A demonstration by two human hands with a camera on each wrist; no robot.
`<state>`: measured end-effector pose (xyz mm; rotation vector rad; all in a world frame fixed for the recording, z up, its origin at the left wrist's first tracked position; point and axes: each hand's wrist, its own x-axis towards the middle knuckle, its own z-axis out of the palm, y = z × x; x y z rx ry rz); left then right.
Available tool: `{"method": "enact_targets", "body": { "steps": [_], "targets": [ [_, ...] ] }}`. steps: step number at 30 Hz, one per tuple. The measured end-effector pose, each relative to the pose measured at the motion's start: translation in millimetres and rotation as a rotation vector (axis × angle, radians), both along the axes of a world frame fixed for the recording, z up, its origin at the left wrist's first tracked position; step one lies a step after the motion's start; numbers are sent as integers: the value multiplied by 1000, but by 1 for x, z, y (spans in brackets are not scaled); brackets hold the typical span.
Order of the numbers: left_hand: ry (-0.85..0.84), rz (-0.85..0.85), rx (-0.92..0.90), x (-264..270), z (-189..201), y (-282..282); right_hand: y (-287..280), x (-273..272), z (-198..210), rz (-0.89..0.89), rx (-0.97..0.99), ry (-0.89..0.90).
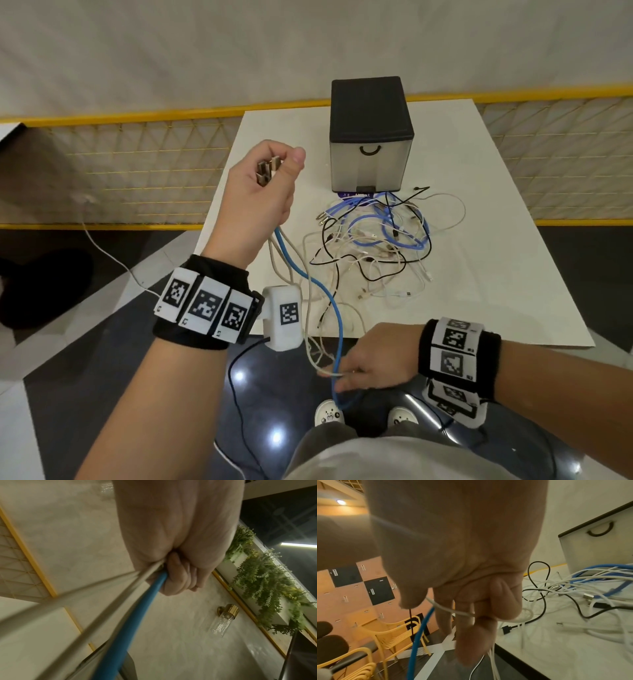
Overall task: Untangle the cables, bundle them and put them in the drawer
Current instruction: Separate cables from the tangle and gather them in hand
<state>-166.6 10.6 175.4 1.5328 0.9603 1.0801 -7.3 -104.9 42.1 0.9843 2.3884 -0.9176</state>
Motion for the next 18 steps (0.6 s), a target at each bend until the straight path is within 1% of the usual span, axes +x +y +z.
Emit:
{"method": "enact_targets", "body": {
  "steps": [2,3,6,7,9,11,13,14,16,18],
  "targets": [
    [-4,-23,-14,1,0,-2,0,1,-5,-38,-26,13],
    [-3,-36,-19,1,0,-3,2,2,-8,-61,6,13],
    [7,-45,-35,1,-1,-6,13,12,-12,-187,204,48],
    [11,-42,-38,1,-3,-7,18,15,-10,-250,243,98],
    [24,-41,-46,0,-4,-10,27,21,-9,-411,243,205],
    [28,-47,-57,-1,-5,-12,38,27,-15,-591,321,250],
    [30,-51,-60,-3,-4,-14,49,33,-26,-730,446,153],
    [30,-49,-61,-3,-4,-14,54,35,-31,-759,436,62],
    [35,-48,-61,-4,-4,-15,63,34,-42,-759,329,-85],
    [45,-48,-59,-5,-4,-16,69,32,-47,-799,258,-120]
  ]
}}
